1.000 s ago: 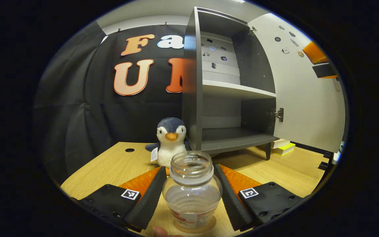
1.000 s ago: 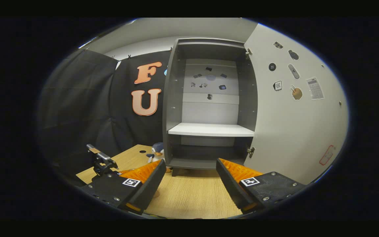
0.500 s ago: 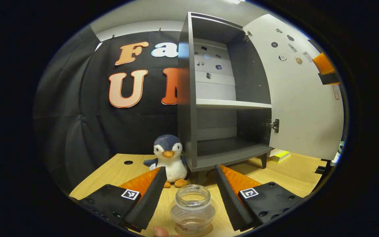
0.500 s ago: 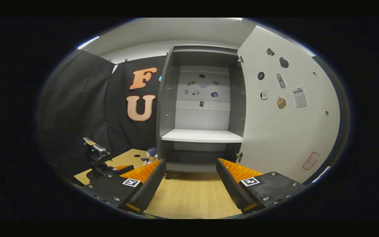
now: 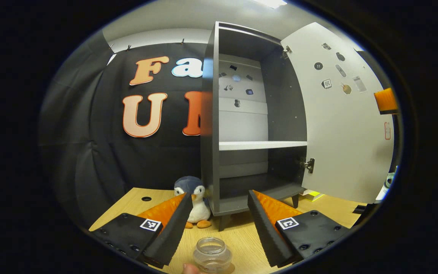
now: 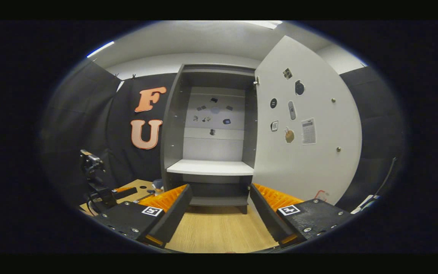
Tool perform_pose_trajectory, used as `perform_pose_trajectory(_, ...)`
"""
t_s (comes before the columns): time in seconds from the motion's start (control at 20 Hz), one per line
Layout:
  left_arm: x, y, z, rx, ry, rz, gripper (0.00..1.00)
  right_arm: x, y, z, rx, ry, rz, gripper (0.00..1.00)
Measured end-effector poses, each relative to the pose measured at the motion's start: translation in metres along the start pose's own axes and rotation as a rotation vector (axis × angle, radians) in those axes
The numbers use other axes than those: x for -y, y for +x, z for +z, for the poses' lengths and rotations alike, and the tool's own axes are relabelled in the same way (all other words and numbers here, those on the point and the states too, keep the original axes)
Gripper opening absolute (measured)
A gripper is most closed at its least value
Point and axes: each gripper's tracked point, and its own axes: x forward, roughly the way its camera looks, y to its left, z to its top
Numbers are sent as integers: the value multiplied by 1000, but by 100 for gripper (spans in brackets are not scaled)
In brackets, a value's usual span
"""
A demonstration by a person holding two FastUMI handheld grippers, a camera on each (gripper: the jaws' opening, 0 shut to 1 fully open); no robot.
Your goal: Open the cabinet door with the right hand, grasp the bottle in the cabinet with the left hand and place it on the coaster, then close the cabinet door with the right hand.
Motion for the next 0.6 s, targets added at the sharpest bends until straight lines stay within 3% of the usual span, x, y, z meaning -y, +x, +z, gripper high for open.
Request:
perform_pose_trajectory(0.2, 6, -11, 28, -1, -28, 11, 95, 31, -14, 13, 12, 5, -49, 95)
perform_pose_trajectory(0.35, 11, -16, 53, 10, -36, 19, 95, 42, -27, 25, 19, 16, -34, 95)
perform_pose_trajectory(0.6, 15, -24, 90, 16, -24, 47, 95, 78, -48, 49, 60, -56, -84, 94)
